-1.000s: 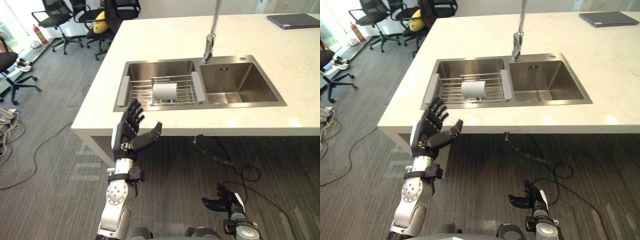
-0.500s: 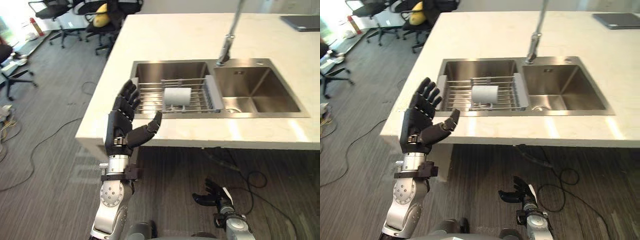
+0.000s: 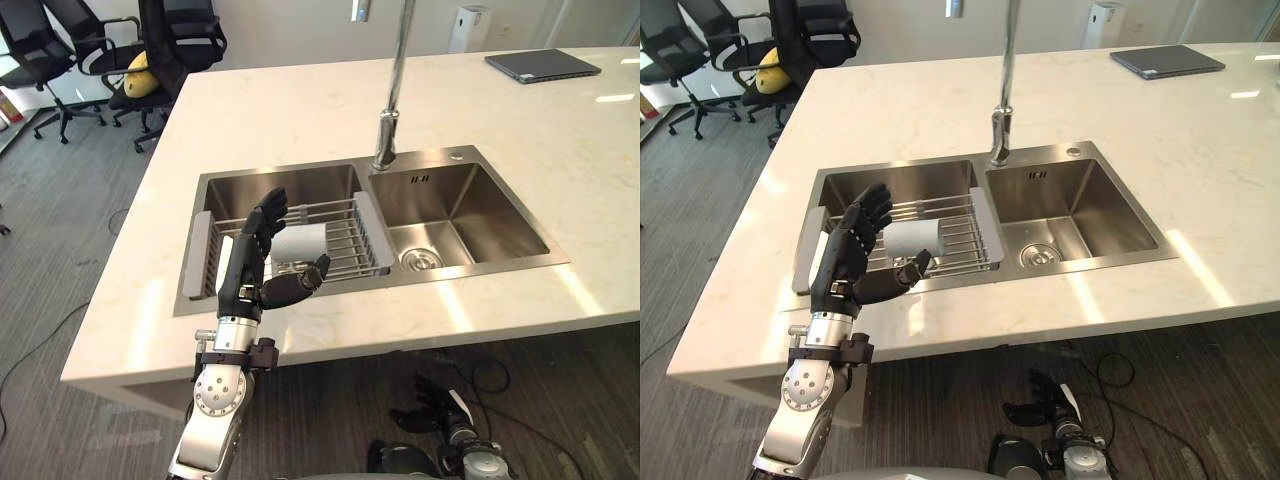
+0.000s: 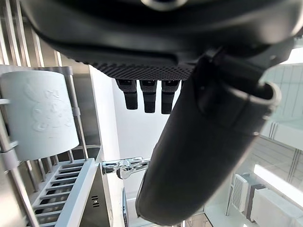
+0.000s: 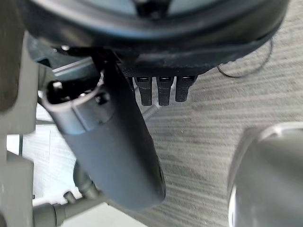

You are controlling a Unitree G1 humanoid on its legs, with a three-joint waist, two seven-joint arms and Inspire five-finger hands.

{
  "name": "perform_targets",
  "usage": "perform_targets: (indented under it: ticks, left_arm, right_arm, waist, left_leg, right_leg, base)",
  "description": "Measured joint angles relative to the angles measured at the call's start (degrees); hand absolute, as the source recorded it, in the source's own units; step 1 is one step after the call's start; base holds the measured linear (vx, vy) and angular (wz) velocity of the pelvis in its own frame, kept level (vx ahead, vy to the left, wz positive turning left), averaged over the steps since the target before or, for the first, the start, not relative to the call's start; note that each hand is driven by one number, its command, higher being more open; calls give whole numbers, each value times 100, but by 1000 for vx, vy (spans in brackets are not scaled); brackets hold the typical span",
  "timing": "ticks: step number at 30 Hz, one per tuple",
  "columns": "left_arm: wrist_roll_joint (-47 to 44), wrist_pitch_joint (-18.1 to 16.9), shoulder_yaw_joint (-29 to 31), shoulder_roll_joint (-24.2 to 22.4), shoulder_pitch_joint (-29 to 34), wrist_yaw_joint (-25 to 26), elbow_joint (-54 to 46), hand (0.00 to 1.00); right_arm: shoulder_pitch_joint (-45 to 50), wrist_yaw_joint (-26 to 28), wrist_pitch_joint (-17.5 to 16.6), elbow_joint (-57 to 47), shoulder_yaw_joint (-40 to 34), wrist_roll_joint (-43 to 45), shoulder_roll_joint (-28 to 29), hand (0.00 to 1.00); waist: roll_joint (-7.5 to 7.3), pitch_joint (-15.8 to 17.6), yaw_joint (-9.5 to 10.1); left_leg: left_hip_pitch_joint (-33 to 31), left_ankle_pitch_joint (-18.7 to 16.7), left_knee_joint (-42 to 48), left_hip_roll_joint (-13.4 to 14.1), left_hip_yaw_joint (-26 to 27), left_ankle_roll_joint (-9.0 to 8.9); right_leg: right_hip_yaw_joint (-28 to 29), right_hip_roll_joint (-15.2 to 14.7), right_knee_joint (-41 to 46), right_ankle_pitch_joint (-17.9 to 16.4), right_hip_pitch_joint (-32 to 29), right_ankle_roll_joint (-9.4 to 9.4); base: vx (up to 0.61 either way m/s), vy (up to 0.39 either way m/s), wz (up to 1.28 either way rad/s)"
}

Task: Walk over to the sink, pick up the cup, carry it to the dishwasher, place the cup inside the dishwasher, then close the dishwasher door

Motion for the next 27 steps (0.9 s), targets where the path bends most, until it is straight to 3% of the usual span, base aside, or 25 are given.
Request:
perform_targets:
  ticks: [1, 3, 6, 7, 9, 10, 13, 17, 21, 27]
  left_arm:
    - [-2, 0, 103, 4, -79, 7, 127, 90]
    - [-2, -1, 292, 38, -79, 34, 137, 90]
    - [1, -16, 541, 187, -84, 53, 132, 90]
    - [16, -16, 590, 257, -84, 58, 132, 90]
    - [187, -2, 700, 397, -83, 59, 127, 90]
    - [264, 3, 711, 554, -104, 67, 127, 90]
    - [619, 58, 695, 914, -112, -12, 137, 90]
    - [1052, 70, 681, 1416, -130, -264, 146, 90]
    - [1297, 67, 664, 1594, -237, -451, 164, 90]
    - [1810, 13, 616, 2074, -369, -641, 701, 90]
  right_arm:
    - [82, 11, 1, 6, 7, 0, -21, 90]
    - [125, 4, 2, 8, -3, 2, -23, 90]
    - [125, 5, 1, 7, -109, 8, -62, 90]
    - [124, 9, 1, 6, -107, 7, -65, 90]
    - [102, 14, 18, 14, -103, 3, -20, 90]
    - [115, 45, -5, -25, -104, 3, 33, 90]
    - [138, 73, -5, -90, -133, 3, 57, 90]
    - [259, 178, -12, -236, -182, 3, 66, 90]
    - [274, 204, -19, -234, -195, 1, 66, 90]
    - [284, 258, -19, -205, -201, -5, 61, 90]
  waist:
    - [-98, 77, 18]
    - [-91, 123, 26]
    - [-98, 127, 125]
    - [-88, 124, 171]
    - [-86, 156, 202]
    - [-196, 175, 190]
    - [-287, 192, 156]
    - [-285, 184, 152]
    - [-287, 169, 140]
    - [-273, 134, 115]
  left_leg:
    - [-215, 114, 650, 59, -98, -5]
    - [-543, -240, 1168, 57, -183, 33]
    - [-982, -368, 421, -339, -495, 108]
    - [-1013, -255, -61, -460, -612, 164]
    - [-880, 521, -778, -599, -711, 132]
    - [-825, 541, -914, -689, -668, 165]
    - [-698, 621, -1177, -857, -600, 251]
    - [-330, 670, -1528, -922, -478, 269]
    - [-187, 842, -1880, -907, -466, 224]
    - [21, 1150, -2444, -814, -383, 153]
  right_leg:
    - [-3, 19, -221, -8, 290, -33]
    - [4, 27, -441, -59, 605, -124]
    - [126, 1, -623, -67, 791, -125]
    - [181, 7, -618, -76, 799, -83]
    - [347, 9, -463, -144, 800, 136]
    - [365, -83, -466, -175, 807, 188]
    - [398, -214, -506, -189, 818, 271]
    - [501, -265, -704, -186, 1039, 307]
    - [514, -245, -881, -126, 1080, 302]
    - [567, -60, -1357, 204, 1230, 224]
  base:
    - [127, -105, 12]
    - [133, -57, -2]
    - [128, 29, -19]
    - [126, 96, -33]
    - [148, 125, -29]
    - [132, 104, -16]
    - [123, 85, -2]
    - [90, 40, -11]
    - [17, -25, -4]
    - [-17, -41, -8]
